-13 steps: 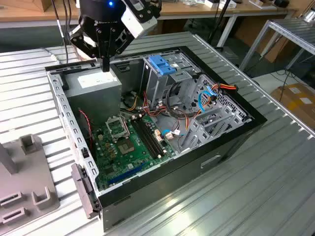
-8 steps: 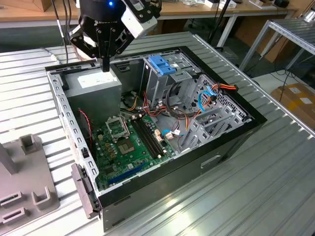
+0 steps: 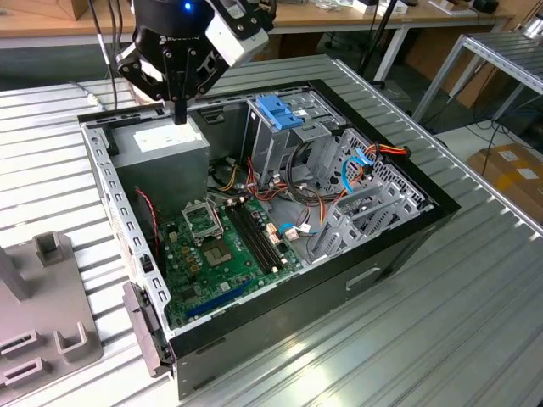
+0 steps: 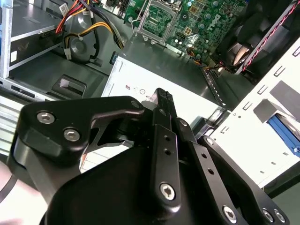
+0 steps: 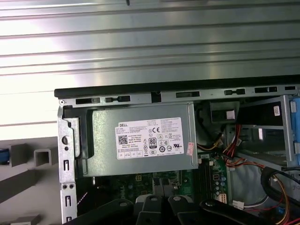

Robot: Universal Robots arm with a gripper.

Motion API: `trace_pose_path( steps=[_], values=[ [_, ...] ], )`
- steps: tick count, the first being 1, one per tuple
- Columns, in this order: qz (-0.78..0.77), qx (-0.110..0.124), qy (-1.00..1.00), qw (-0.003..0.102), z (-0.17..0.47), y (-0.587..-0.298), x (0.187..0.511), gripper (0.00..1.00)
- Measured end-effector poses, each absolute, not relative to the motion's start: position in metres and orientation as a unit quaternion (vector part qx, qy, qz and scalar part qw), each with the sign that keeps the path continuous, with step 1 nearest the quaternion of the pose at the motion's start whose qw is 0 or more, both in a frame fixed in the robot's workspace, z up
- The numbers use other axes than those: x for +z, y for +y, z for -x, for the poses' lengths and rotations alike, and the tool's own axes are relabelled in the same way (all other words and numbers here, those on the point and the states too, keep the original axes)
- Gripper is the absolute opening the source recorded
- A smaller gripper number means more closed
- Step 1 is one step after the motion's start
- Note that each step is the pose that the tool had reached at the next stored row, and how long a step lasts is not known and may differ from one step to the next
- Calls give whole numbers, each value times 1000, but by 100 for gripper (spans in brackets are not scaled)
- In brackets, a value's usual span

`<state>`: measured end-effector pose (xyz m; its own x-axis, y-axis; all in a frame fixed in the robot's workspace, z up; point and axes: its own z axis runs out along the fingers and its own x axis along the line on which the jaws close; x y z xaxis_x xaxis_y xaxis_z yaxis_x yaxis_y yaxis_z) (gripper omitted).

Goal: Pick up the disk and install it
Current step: 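Reach for the disk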

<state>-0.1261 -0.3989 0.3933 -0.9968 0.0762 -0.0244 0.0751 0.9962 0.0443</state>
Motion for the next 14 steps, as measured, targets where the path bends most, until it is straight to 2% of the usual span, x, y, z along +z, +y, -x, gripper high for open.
trace_pose_path(
  steps=[14],
  values=[
    [-38, 22, 999, 13, 132, -399, 393, 11]
  ],
)
